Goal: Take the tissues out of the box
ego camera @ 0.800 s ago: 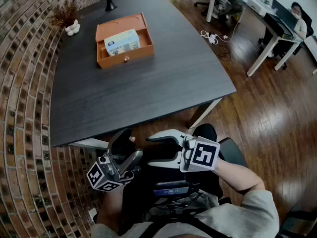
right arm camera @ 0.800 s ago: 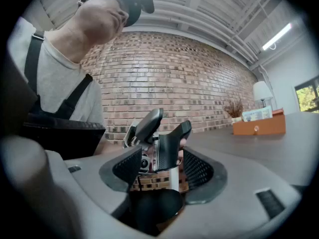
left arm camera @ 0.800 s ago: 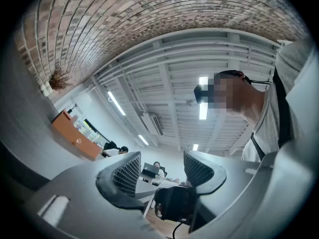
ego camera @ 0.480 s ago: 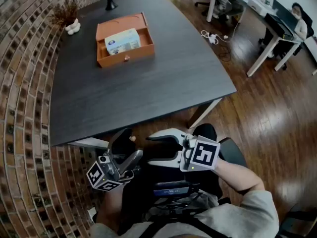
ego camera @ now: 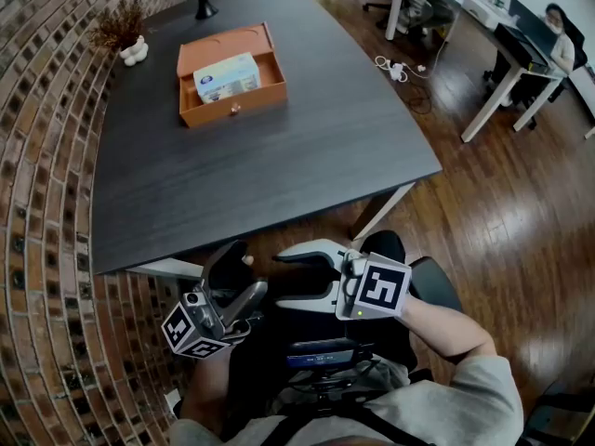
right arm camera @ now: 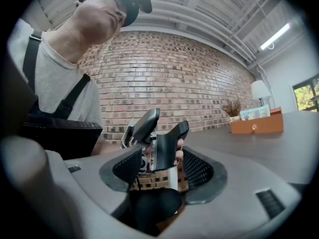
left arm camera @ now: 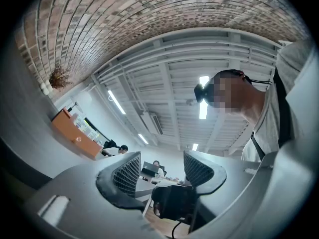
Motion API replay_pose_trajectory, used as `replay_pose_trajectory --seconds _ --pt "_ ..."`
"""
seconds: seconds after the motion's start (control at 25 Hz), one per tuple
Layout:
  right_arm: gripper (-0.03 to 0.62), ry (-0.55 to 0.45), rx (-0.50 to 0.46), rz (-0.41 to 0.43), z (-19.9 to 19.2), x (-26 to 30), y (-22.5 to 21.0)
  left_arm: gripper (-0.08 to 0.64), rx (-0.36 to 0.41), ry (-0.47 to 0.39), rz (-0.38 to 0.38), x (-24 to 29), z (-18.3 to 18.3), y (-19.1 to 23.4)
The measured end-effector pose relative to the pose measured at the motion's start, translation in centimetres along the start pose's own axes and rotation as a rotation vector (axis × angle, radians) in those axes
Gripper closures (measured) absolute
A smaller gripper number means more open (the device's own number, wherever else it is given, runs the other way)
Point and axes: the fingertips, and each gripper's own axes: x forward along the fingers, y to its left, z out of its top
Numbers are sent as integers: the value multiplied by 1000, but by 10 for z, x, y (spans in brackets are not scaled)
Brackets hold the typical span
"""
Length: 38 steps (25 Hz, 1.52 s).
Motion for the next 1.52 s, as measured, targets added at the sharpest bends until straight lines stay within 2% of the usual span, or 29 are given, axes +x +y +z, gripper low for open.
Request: replay_pose_trajectory --seconds 0.48,0.92,1.36,1.52 --pt "336 0 14 -16 1 -2 -4 303 6 9 9 1 -1 1" --pt "336 -31 45 -53 4 -7 -16 302 51 47 43 0 -5 9" --pt "336 -57 72 -96 7 -13 -31 303 198 146 115 7 7 28" --pt "336 -47 64 -94 3 -13 -33 302 322 252 116 19 14 40"
